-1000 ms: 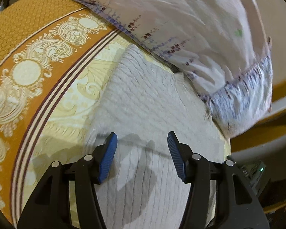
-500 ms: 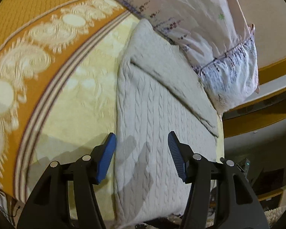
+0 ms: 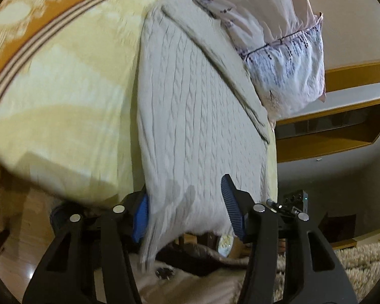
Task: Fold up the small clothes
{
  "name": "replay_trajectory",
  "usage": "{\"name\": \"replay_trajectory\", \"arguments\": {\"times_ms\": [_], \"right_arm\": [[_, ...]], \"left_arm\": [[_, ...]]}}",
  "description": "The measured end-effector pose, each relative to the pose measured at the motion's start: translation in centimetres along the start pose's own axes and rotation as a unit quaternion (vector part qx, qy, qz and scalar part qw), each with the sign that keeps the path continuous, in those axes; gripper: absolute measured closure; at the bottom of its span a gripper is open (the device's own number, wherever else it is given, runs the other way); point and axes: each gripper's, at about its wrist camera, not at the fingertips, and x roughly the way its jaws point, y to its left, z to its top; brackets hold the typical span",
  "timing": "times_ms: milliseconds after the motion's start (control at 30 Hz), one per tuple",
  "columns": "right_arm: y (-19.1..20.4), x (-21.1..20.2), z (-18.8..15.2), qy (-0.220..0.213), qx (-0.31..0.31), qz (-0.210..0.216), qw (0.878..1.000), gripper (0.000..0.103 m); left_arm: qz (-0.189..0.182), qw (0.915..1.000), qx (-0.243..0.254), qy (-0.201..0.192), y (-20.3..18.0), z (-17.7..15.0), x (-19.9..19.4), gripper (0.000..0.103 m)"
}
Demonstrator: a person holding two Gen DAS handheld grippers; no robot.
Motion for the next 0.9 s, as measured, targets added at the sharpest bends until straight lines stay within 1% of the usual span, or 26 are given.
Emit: {"name": "replay_trajectory", "arguments": {"times_ms": [100, 200, 233, 267, 300, 333, 400, 433, 467, 567, 700, 800, 900], "right_arm": [[-0.2, -0.1, -1.4, 0.021, 0.004, 0.004, 1.0, 0.07], [-0.7, 0.2, -2.6, 0.032, 0.012, -0.005, 0.999, 0.07], [-0.9, 0.4, -2.8, 0.032, 0.015, -0.006, 0.999, 0.073], [-1.0, 0.7, -2.9, 0.031, 0.018, -0.007, 0.999, 0.083], [-0.9, 0.8, -3.0, 0.028, 0.016, -0.007, 0.999, 0.089], [-0.6, 0.9, -3.1, 0.023, 0.007, -0.01, 1.0, 0.093], [0.4, 0.9, -2.9, 0.016, -0.012, -0.011, 1.0, 0.095], [1.2, 0.6, -2.9, 0.007, -0.03, -0.012, 0.999, 0.095], [1.3, 0.1, -2.7, 0.0, -0.041, -0.014, 0.999, 0.095], [2.8, -1.5, -1.7, -0.042, -0.073, -0.019, 0.996, 0.096], [5.3, -3.6, 0.0, -0.106, -0.112, -0.027, 0.988, 0.096], [7.3, -5.1, 1.4, -0.156, -0.136, -0.029, 0.978, 0.096], [8.6, -6.1, 2.6, -0.189, -0.153, -0.028, 0.97, 0.096]], "left_arm": [[-0.009, 0.9999, -0.013, 0.003, 0.3, -1.4, -0.2, 0.055], [-0.006, 0.9996, -0.023, 0.015, 0.5, -2.1, -0.1, 0.057], [-0.002, 0.9995, -0.025, 0.022, 0.6, -2.3, 0.1, 0.058], [0.003, 0.9993, -0.026, 0.028, 0.6, -2.4, 0.3, 0.063], [0.007, 0.999, -0.027, 0.034, 0.6, -2.5, 0.5, 0.069], [0.011, 0.9988, -0.028, 0.039, 0.6, -2.5, 0.6, 0.071], [0.01, 0.9989, -0.024, 0.039, 0.2, -2.4, 0.6, 0.08], [0.009, 0.9991, -0.018, 0.038, -0.1, -2.3, 0.5, 0.083], [0.009, 0.9992, -0.011, 0.037, -0.5, -2.1, 0.3, 0.091], [0.01, 0.9994, 0.005, 0.033, -1.4, -1.5, -0.2, 0.095], [0.0, 0.9999, 0.009, 0.006, -2.0, -0.2, -1.2, 0.096], [-0.021, 0.9994, 0.005, -0.027, -2.5, 1.4, -2.2, 0.096], [-0.046, 0.997, 0.006, -0.062, -3.3, 3.5, -3.0, 0.096]]}}
